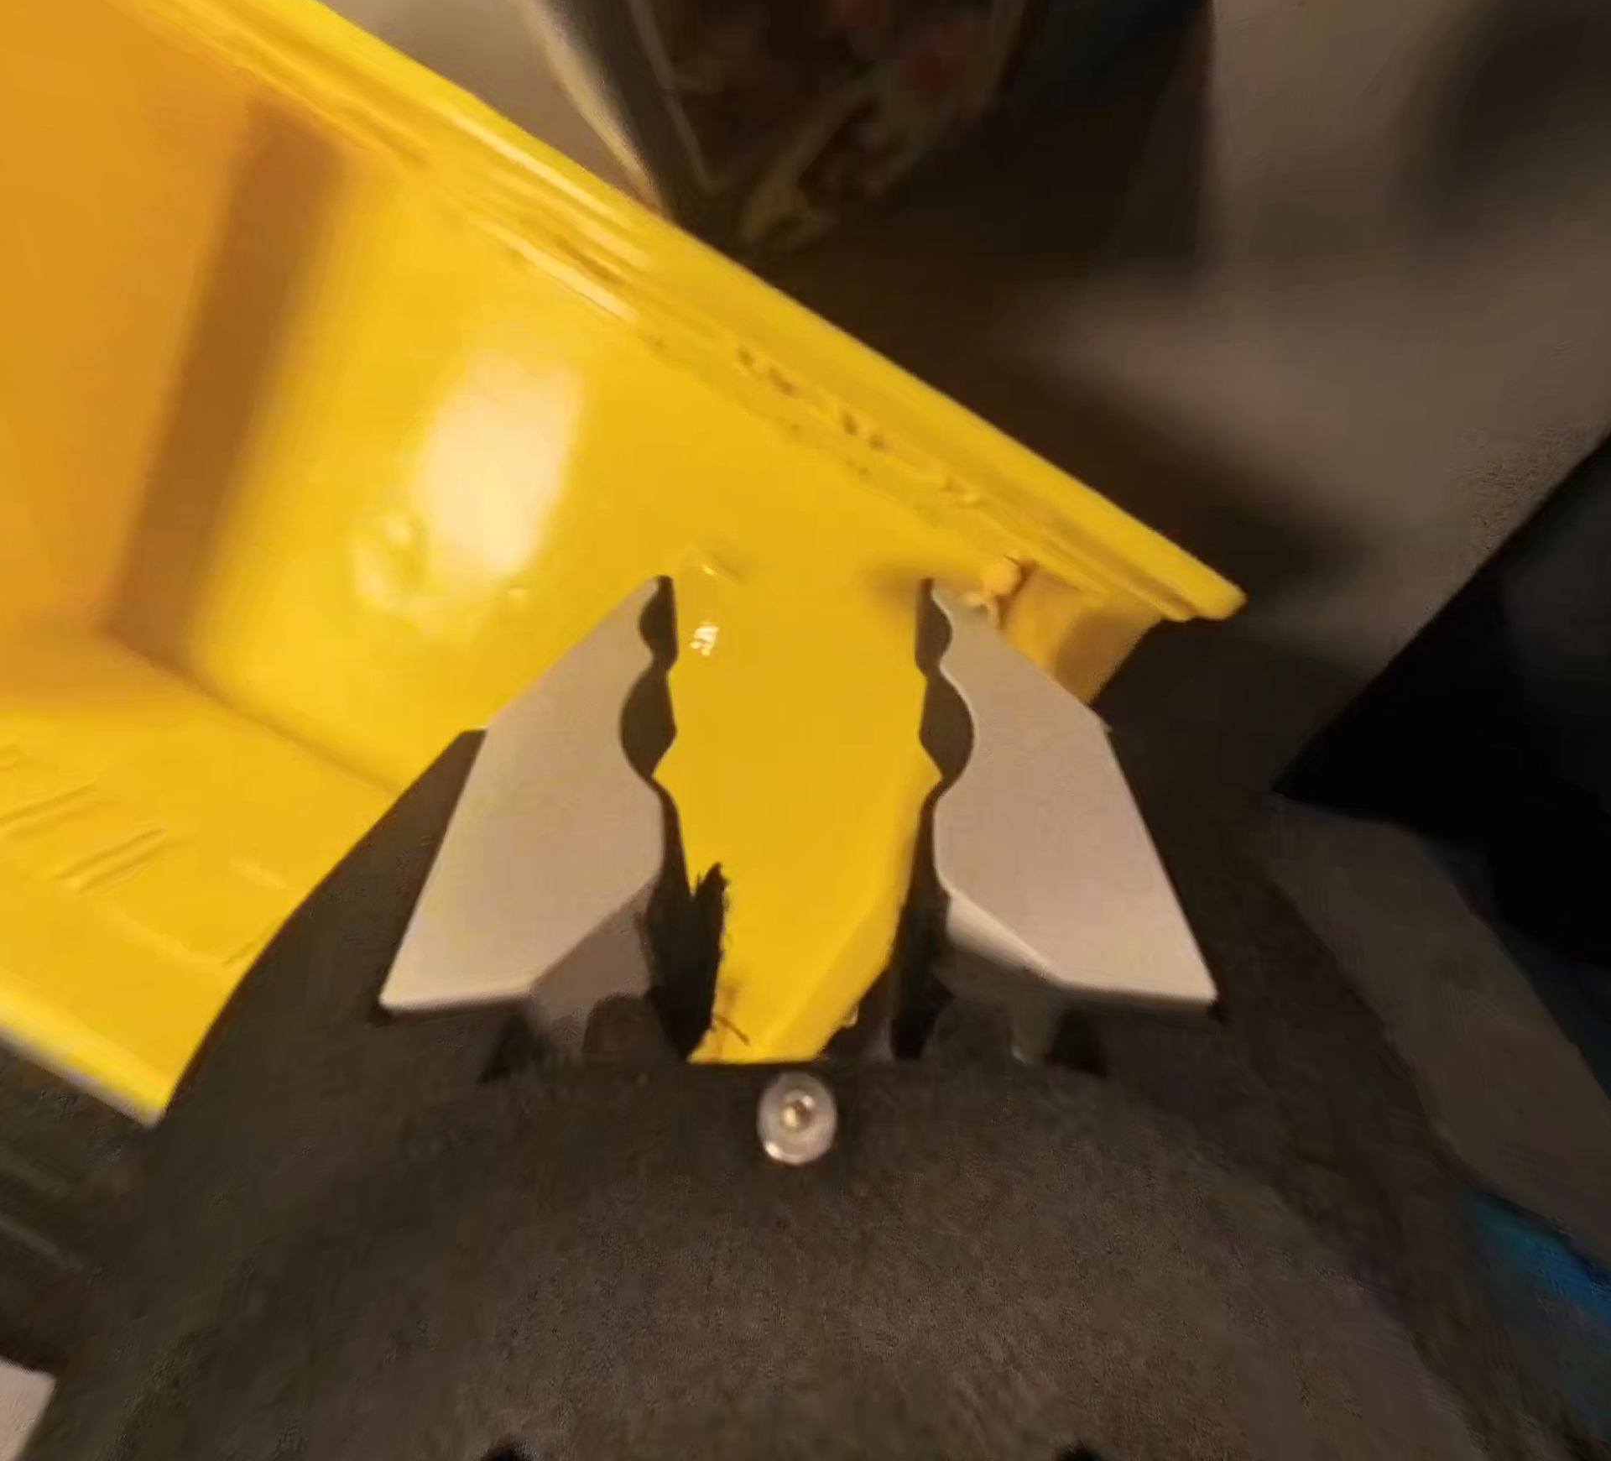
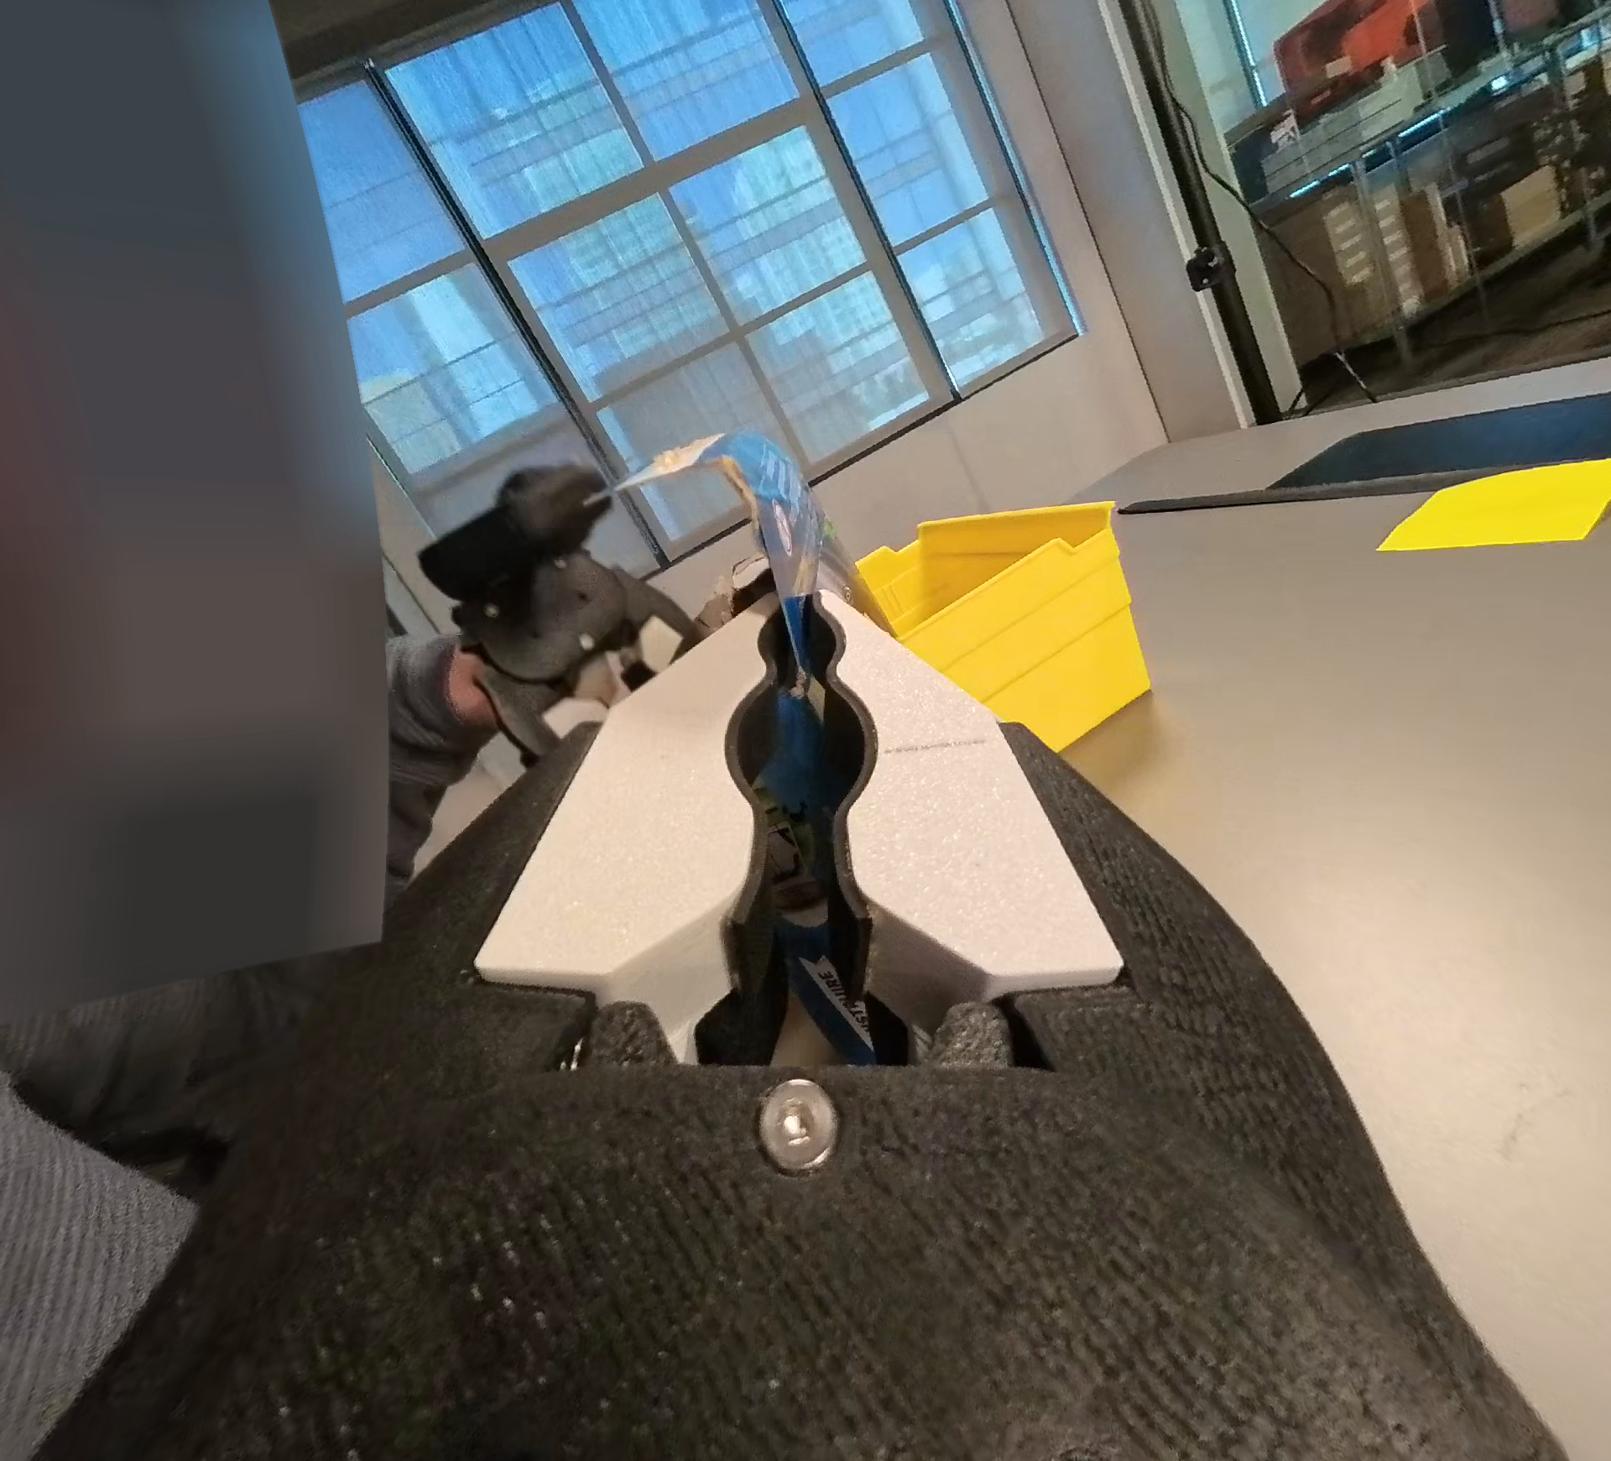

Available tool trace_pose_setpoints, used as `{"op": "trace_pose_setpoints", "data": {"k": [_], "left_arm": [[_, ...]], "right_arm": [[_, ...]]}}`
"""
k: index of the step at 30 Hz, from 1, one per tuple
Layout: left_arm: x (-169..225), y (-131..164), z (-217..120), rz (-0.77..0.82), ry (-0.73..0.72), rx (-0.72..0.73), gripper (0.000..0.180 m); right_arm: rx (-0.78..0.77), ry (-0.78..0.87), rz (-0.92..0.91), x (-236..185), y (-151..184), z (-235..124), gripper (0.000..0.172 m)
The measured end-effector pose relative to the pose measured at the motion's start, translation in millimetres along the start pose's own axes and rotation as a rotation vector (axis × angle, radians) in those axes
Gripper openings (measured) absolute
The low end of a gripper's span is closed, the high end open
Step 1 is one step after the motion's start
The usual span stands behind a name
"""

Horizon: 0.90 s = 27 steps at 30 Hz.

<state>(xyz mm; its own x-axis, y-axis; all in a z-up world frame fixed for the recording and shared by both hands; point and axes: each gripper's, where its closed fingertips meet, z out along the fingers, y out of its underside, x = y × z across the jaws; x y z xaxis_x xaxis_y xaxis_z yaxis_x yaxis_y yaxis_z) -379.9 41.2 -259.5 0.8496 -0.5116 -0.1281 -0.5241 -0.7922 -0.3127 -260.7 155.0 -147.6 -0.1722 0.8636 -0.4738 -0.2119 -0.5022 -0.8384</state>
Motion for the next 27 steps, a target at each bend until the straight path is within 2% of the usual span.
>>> {"op": "trace_pose_setpoints", "data": {"k": [2, 4, 9, 15, 20, 21, 24, 25, 27], "left_arm": [[11, 9, 16, 0.038, 0.080, -0.074, 0.057], [17, 14, 25, 0.033, 0.152, -0.116, 0.071], [17, 11, 33, 0.003, 0.255, -0.123, 0.087], [-2, 32, 48, 0.076, 0.114, -0.284, 0.099], [-22, 32, 49, 0.093, 0.002, -0.262, 0.119], [-28, 31, 48, 0.083, -0.026, -0.247, 0.117], [-51, 29, 40, 0.094, -0.140, -0.178, 0.095], [-51, 28, 37, 0.089, -0.139, -0.146, 0.089], [-37, 23, 33, 0.040, -0.043, -0.075, 0.078]], "right_arm": [[0.009, 0.010, 0.004, 1, -1, 0, 0.000], [0.010, 0.013, 0.003, 2, -2, 0, 0.000], [0.014, 0.013, 0.007, 3, -3, 0, 0.000], [0.022, 0.026, 0.007, 6, -5, -1, 0.001], [0.020, 0.024, -0.001, 5, -5, 0, 0.001], [0.018, 0.022, -0.004, 4, -4, 1, 0.000], [0.015, 0.021, -0.008, 3, -4, 1, 0.000], [0.015, 0.020, -0.008, 3, -4, 1, 0.000], [0.014, 0.020, -0.006, 3, -4, 1, 0.000]]}}
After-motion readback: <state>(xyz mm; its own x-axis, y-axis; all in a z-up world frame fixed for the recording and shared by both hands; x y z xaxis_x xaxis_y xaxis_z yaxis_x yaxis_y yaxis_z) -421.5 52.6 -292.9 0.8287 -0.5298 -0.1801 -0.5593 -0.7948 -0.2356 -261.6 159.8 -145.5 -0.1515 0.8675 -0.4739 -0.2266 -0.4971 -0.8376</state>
